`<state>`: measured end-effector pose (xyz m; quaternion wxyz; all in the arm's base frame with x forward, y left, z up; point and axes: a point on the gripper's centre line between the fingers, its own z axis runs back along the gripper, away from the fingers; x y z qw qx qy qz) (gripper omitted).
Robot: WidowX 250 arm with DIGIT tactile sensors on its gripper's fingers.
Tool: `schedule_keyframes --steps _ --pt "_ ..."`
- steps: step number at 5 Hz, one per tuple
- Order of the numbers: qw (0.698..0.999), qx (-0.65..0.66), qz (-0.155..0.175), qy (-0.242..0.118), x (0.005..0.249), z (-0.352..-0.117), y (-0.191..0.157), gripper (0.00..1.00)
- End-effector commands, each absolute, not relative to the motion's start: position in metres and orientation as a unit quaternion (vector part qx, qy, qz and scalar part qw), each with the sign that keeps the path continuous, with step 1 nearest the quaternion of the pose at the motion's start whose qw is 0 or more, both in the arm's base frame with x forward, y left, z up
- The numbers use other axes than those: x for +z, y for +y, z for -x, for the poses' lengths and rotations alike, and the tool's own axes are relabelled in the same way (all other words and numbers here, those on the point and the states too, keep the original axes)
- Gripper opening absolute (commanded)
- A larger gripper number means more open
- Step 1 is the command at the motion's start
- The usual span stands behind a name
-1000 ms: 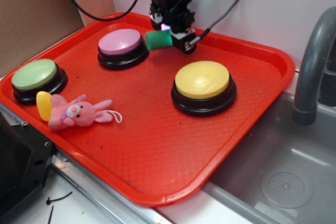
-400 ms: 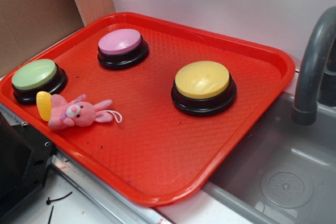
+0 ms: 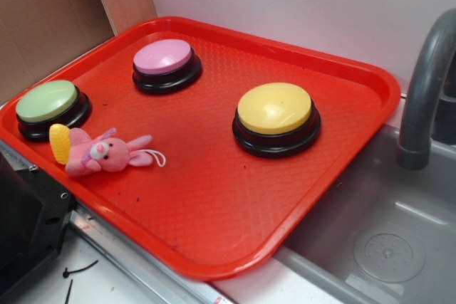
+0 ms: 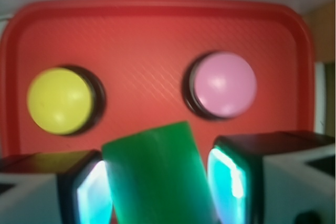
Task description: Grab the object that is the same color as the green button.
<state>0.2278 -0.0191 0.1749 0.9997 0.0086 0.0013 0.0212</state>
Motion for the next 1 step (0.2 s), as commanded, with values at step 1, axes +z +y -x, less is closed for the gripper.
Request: schedule_keyframes --steps 1 --pt "0.999 0.021 -0.021 -0.024 0.1865 -0.2171 -0.0261 0.0"
